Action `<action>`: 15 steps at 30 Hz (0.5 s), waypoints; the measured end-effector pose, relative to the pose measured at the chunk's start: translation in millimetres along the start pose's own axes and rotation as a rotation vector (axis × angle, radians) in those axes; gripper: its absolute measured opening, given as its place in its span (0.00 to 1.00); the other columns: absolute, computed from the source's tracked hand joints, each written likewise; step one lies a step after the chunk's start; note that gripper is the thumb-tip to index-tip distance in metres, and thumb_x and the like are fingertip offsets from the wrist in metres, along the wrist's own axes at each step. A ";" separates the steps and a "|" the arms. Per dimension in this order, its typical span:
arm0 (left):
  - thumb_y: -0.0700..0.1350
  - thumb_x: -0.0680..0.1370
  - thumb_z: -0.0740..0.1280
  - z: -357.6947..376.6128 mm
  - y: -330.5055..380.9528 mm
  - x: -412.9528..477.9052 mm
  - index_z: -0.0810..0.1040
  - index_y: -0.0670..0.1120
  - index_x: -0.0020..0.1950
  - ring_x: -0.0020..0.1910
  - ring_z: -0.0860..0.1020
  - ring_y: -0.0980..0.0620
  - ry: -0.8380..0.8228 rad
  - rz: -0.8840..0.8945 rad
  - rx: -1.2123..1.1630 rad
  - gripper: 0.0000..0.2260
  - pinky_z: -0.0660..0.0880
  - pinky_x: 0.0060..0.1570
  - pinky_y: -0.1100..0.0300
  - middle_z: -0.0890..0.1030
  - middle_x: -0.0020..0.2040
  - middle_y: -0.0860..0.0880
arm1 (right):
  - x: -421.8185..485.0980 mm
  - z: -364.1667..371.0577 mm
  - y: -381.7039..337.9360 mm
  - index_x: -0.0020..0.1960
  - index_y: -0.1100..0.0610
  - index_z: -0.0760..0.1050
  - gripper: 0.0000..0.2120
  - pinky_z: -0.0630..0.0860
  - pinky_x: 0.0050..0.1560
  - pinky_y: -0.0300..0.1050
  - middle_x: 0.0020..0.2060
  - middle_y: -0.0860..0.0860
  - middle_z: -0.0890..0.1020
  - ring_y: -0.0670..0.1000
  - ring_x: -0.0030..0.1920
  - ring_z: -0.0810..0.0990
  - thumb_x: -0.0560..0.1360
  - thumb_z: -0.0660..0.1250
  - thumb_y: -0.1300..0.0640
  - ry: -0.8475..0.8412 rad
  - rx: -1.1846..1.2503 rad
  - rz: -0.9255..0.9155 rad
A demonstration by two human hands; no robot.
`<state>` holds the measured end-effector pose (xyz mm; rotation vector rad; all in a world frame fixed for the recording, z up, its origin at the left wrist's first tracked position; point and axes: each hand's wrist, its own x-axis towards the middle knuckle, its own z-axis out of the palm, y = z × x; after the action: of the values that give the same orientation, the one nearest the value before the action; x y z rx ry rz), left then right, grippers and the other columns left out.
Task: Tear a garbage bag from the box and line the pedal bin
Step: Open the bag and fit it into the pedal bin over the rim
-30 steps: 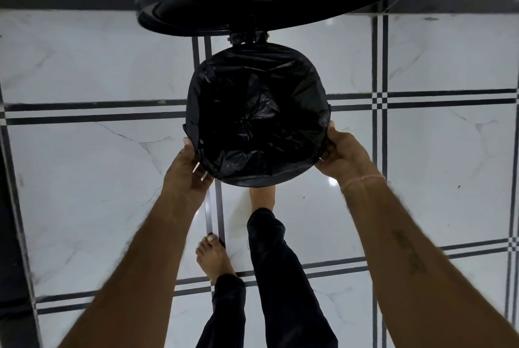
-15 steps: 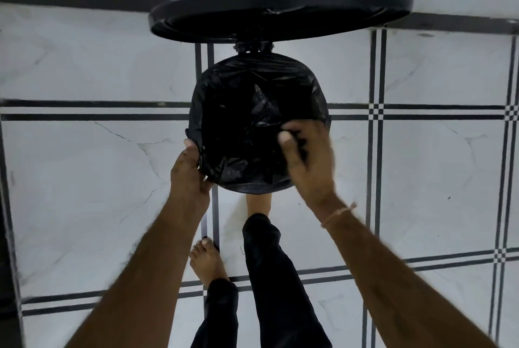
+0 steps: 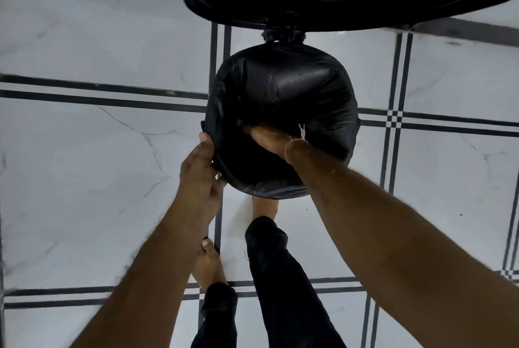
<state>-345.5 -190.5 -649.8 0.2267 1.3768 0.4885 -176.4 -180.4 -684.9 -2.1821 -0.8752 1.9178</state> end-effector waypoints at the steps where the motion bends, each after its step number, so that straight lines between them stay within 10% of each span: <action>1: 0.58 0.83 0.63 -0.8 -0.5 0.5 0.82 0.49 0.61 0.60 0.84 0.50 -0.003 0.005 0.001 0.16 0.80 0.61 0.48 0.87 0.57 0.51 | 0.4 -3.5 4.0 0.83 0.53 0.60 0.31 0.52 0.80 0.45 0.83 0.52 0.61 0.55 0.83 0.59 0.85 0.57 0.40 -0.007 -0.025 -0.031; 6: 0.58 0.83 0.62 4.6 3.8 -7.2 0.83 0.51 0.56 0.56 0.85 0.51 -0.008 0.019 0.010 0.15 0.81 0.60 0.48 0.89 0.50 0.54 | -16.9 -11.1 13.9 0.76 0.55 0.74 0.22 0.65 0.77 0.47 0.75 0.55 0.75 0.57 0.76 0.71 0.85 0.61 0.47 0.127 -0.080 -0.031; 10: 0.59 0.83 0.61 8.5 9.2 -14.3 0.83 0.52 0.55 0.58 0.84 0.49 -0.008 0.022 0.038 0.16 0.82 0.55 0.51 0.88 0.50 0.54 | -69.6 -18.8 12.7 0.63 0.49 0.81 0.16 0.77 0.62 0.52 0.60 0.48 0.82 0.52 0.60 0.80 0.79 0.68 0.44 0.575 -0.305 -0.602; 15: 0.58 0.84 0.60 10.1 11.9 -15.4 0.83 0.52 0.56 0.59 0.83 0.49 0.007 0.007 0.040 0.15 0.81 0.59 0.49 0.87 0.53 0.53 | -41.7 -39.0 -31.5 0.68 0.36 0.74 0.24 0.68 0.70 0.64 0.70 0.42 0.72 0.55 0.73 0.67 0.75 0.60 0.30 0.343 -0.532 -0.528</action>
<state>-339.7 -185.9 -629.1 0.2632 1.3939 0.4681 -152.3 -163.3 -626.8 -2.1109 -1.8086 1.1121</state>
